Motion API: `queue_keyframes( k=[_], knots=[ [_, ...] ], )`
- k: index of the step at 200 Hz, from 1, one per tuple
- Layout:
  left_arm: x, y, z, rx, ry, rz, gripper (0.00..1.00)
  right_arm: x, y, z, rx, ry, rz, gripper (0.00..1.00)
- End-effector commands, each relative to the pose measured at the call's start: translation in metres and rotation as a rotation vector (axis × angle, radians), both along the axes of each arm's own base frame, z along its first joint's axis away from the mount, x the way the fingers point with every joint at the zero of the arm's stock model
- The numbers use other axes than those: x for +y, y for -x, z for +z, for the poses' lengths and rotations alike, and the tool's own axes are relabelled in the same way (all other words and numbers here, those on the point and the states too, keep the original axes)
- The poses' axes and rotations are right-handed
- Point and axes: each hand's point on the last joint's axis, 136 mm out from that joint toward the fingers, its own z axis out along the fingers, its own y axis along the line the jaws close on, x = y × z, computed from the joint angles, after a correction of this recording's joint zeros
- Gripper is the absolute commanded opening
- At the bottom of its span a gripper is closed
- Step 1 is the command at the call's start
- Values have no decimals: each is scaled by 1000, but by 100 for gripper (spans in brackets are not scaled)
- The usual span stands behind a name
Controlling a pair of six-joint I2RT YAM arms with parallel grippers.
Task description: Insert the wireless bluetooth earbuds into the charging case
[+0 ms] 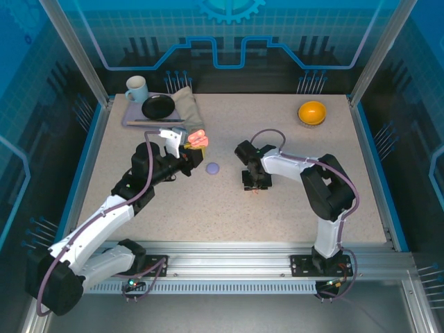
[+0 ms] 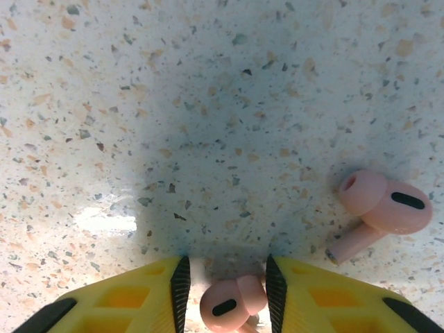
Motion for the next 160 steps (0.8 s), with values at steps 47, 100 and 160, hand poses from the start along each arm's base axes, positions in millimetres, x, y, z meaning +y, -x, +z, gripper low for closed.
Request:
queue_keyframes(
  k=[47,100,160],
  knots=[
    [-2,1,20,-64,14,-4,0,-1,4,0,1,43,6,35],
    [-2,1,21,-69,18,-5,0,-5,10,0,4,52,-15,35],
    [-2,2,22,-72,22,-7,0,-8,15,1,8,62,-36,37]
  ],
)
